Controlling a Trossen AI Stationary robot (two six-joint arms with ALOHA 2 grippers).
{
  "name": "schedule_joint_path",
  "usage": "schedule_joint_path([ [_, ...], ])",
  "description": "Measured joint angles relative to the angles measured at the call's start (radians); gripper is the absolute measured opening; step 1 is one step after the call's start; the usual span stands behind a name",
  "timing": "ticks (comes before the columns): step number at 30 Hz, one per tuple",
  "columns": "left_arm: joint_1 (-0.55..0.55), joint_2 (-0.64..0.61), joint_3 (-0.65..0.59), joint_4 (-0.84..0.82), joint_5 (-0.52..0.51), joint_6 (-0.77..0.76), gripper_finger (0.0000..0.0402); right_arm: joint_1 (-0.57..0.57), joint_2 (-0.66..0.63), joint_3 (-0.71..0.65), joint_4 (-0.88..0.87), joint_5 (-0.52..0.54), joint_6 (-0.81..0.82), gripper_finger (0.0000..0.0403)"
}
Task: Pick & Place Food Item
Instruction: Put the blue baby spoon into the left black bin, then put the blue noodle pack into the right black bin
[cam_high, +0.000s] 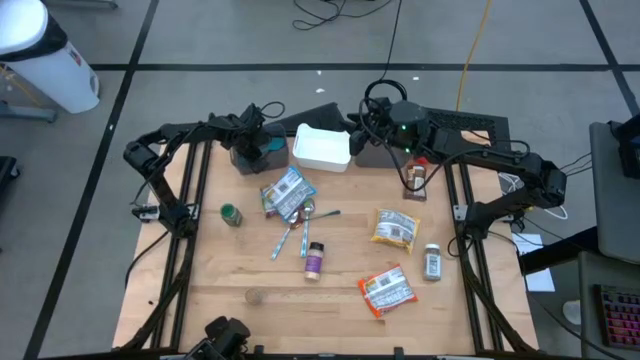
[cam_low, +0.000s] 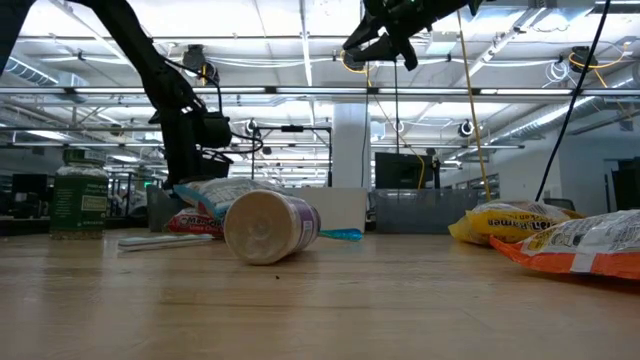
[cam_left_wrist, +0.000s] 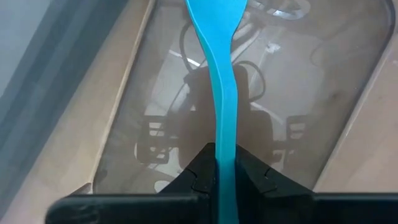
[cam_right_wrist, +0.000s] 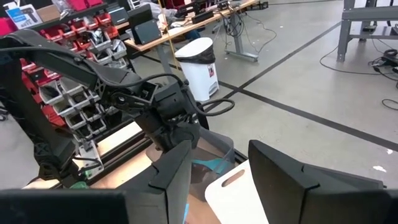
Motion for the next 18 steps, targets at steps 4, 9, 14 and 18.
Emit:
schedule_joint_path([
  [4,0.0,0.0,0.0,0.002,-0.005,-0.001,0.0038,0.0,0.0,-0.038,0.01,0.0,0.026,0.0152],
  [9,0.0,0.0,0.0,0.005,-0.028,-0.009,0.0089,0.001,0.001,-0.085,0.028,-0.002,0.1,0.0151],
  [14,0.0,0.0,0.0,0.005,-0.057,-0.017,0.0137,0.001,0.001,-0.127,0.098,-0.003,0.129,0.0151],
  [18,0.0,-0.001,0.025,-0.044,-0.067,-0.029,0.0168,0.001,0.001,-0.142,0.147,-0.003,0.132,0.0149],
])
